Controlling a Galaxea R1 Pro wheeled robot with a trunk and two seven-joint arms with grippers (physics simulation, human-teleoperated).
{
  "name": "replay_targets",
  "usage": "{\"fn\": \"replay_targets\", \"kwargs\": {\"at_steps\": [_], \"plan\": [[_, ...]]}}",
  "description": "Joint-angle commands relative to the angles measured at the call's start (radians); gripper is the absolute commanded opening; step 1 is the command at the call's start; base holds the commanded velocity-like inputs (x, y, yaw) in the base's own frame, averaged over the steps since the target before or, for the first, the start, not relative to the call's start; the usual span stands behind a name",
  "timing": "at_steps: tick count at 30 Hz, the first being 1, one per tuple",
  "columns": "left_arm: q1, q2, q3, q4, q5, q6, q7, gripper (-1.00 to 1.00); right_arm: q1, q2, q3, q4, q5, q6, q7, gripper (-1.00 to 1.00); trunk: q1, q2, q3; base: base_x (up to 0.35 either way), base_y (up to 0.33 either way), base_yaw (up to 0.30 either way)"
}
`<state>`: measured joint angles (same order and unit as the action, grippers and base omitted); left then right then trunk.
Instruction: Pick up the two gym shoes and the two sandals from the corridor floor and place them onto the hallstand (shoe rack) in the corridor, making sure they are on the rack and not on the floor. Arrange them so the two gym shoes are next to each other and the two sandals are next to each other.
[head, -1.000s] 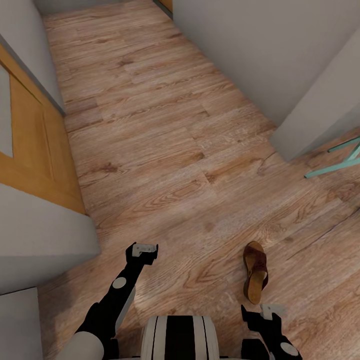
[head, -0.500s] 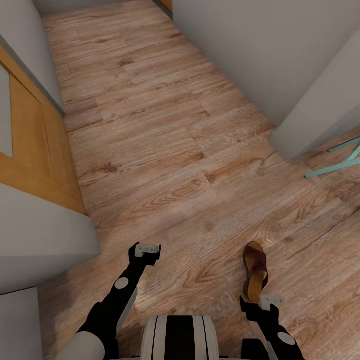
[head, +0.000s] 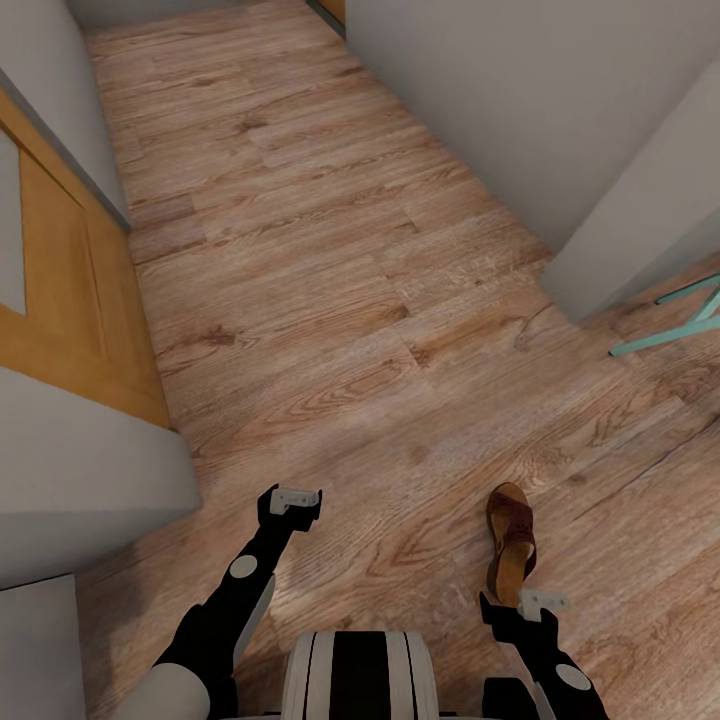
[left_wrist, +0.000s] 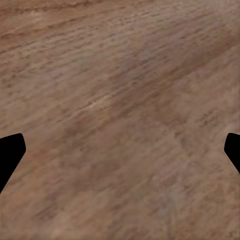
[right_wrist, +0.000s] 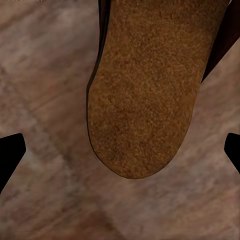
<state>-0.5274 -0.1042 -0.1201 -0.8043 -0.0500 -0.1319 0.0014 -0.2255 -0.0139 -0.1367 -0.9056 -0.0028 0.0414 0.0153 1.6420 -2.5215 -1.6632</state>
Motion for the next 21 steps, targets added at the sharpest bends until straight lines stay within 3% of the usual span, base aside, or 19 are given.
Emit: {"fn": "replay_targets", "kwargs": {"at_steps": [1, 21], "plan": [[0.000, 0.000, 0.000, 0.000, -0.005, -0.003, 0.000, 1.00, 0.000, 0.000, -0.001, -0.002, 0.000, 0.004, 0.002, 1.00, 0.000, 0.000, 0.000, 0.000, 0.000, 0.000], [0.000, 0.000, 0.000, 0.000, -0.005, -0.003, 0.000, 1.00, 0.000, -0.003, -0.019, -0.005, 0.000, 0.005, 0.000, 1.00, 0.001, -0.001, -0.017, 0.000, 0.000, 0.000]]}}
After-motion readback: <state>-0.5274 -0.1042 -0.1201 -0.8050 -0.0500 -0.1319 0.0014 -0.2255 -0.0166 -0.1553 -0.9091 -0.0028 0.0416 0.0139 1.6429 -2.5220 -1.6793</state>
